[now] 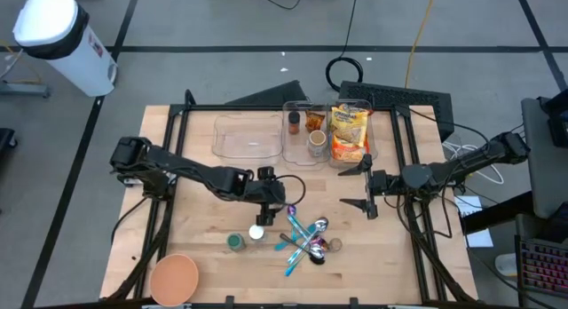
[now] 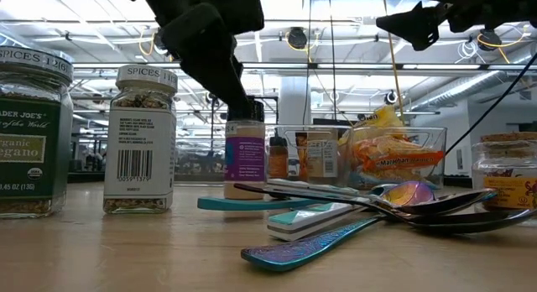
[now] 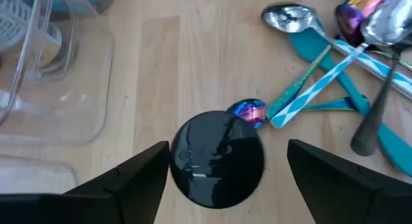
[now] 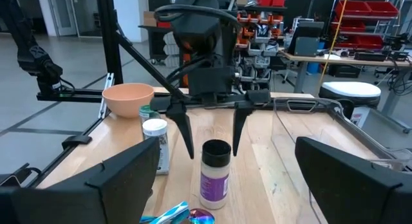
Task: Pick & Place Food Item
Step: Put the violet seasoning bottle into the middle transparent bin
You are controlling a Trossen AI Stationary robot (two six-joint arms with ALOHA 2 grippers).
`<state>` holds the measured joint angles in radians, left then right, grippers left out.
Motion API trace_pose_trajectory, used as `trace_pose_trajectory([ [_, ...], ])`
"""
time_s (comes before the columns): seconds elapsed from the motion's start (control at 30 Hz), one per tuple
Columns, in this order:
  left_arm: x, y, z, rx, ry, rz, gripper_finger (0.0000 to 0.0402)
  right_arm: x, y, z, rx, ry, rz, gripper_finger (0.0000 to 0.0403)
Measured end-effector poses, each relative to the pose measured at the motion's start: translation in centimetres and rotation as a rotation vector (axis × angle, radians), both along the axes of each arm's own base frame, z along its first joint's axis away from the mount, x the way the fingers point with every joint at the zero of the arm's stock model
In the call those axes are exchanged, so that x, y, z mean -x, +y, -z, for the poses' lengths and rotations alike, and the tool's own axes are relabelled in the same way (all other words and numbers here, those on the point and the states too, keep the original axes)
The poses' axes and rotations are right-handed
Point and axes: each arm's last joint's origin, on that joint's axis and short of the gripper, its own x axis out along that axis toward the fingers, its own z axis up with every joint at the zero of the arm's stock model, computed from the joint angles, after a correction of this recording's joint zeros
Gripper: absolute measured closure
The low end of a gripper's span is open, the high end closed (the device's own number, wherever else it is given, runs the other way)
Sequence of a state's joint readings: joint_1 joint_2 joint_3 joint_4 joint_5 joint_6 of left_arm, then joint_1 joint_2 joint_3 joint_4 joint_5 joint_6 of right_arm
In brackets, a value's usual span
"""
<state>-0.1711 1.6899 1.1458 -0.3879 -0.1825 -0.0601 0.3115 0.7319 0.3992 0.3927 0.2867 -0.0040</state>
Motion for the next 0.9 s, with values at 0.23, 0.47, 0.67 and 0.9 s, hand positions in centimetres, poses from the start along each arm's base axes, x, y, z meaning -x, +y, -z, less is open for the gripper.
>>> trace_pose_trajectory([
  [0.23,-0.1,0.8,0.1,0.033,-0.003,-0.060,0.0110,0.0,0.0,0.0,0.000,0.000,0.000,0.0046],
  [0.47,-0.1,0.8,0.1,0.073,0.009,-0.034,0.0189,0.0,0.0,0.0,0.000,0.000,0.000,0.0046],
  [0.67,-0.1,0.9,0.1,0.073,0.008,-0.037,0.0194,0.0,-0.1,0.0,0.001,-0.001,0.009,0.0046],
  [0.9,-0.2,1.8,-2.7,0.072,-0.071,-0.054,0.0184,-0.2,-0.7,0.0,-0.004,0.001,0.041,0.0046],
])
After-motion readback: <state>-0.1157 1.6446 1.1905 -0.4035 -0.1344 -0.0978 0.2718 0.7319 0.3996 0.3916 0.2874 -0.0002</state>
